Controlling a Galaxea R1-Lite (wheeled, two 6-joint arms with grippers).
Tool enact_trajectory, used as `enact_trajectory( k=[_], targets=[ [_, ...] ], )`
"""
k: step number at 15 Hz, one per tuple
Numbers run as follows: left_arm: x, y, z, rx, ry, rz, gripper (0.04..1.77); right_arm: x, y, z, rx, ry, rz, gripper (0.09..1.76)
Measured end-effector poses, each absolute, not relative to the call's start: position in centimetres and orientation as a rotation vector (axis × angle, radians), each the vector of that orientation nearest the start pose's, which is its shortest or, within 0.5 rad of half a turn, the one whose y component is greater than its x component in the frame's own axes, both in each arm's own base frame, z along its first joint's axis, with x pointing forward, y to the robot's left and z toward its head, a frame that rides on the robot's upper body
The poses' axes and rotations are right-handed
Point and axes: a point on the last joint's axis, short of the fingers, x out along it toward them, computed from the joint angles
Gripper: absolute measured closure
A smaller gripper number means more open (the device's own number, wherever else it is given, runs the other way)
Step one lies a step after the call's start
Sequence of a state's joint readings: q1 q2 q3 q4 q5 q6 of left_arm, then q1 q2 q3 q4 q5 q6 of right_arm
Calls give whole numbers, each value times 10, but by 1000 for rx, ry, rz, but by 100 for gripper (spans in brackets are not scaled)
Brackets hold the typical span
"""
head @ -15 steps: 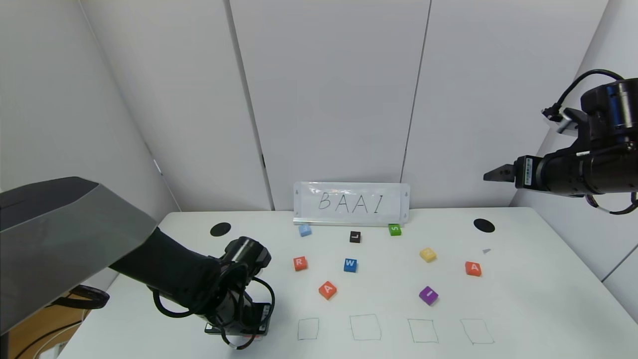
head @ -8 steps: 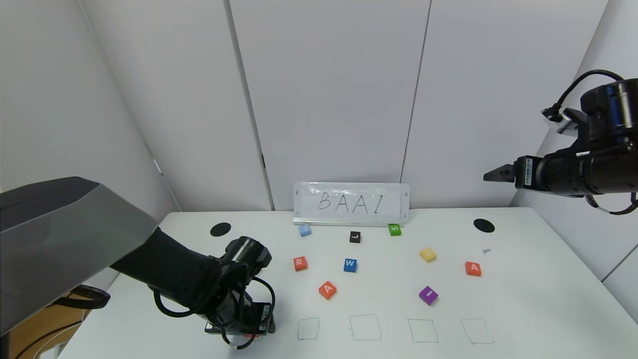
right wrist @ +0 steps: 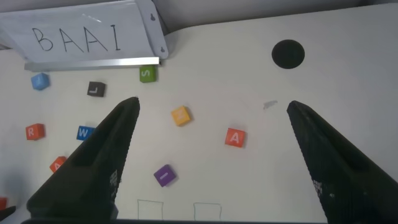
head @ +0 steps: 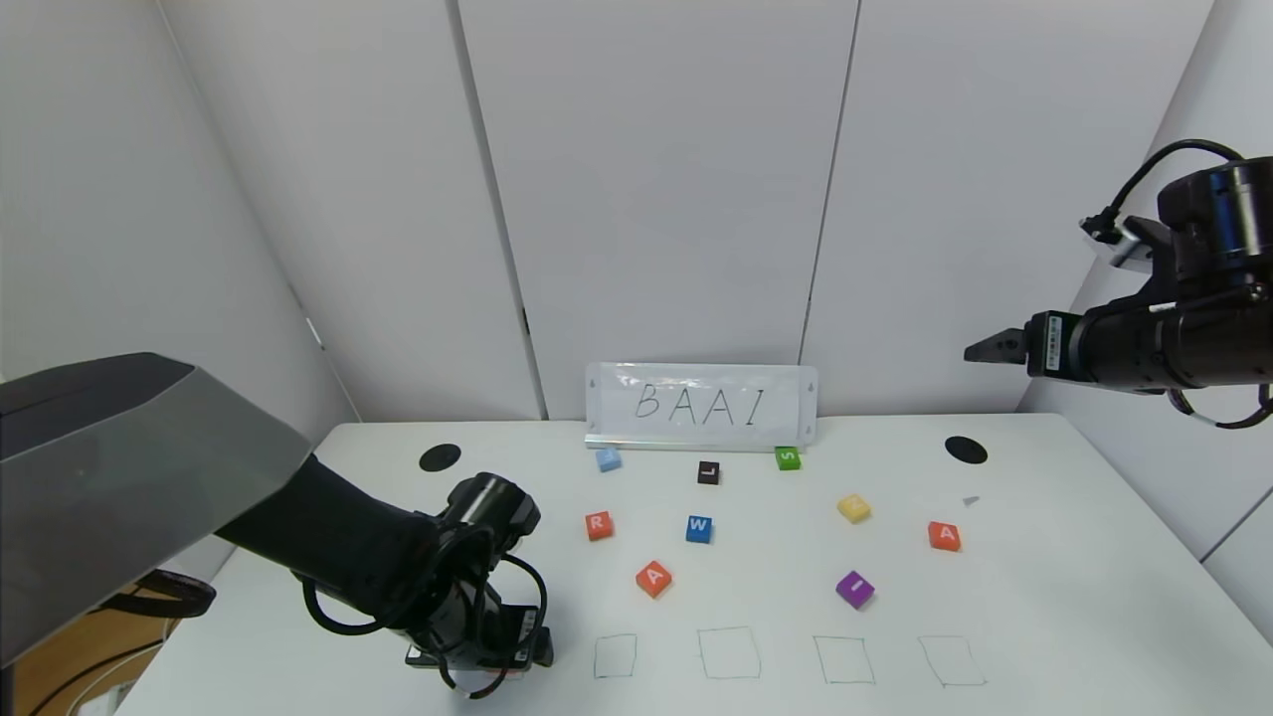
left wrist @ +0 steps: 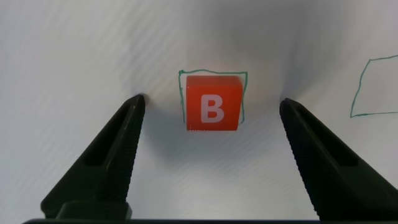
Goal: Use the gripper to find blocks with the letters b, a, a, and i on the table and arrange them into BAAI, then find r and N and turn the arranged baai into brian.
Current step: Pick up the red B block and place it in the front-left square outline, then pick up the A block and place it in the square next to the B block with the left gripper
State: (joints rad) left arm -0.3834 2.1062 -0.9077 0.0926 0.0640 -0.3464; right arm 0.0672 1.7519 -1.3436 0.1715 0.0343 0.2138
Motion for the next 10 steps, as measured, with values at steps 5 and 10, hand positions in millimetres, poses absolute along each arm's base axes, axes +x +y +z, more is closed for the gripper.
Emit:
enact_trajectory(
  k=[5,10],
  targets=[
    [290,-116,31,-11,1279,-56,19,329,22,239,198,587,33,14],
    [288,-116,53,-25,1219,-74,14,329,21,240,213,584,27,14]
  ],
)
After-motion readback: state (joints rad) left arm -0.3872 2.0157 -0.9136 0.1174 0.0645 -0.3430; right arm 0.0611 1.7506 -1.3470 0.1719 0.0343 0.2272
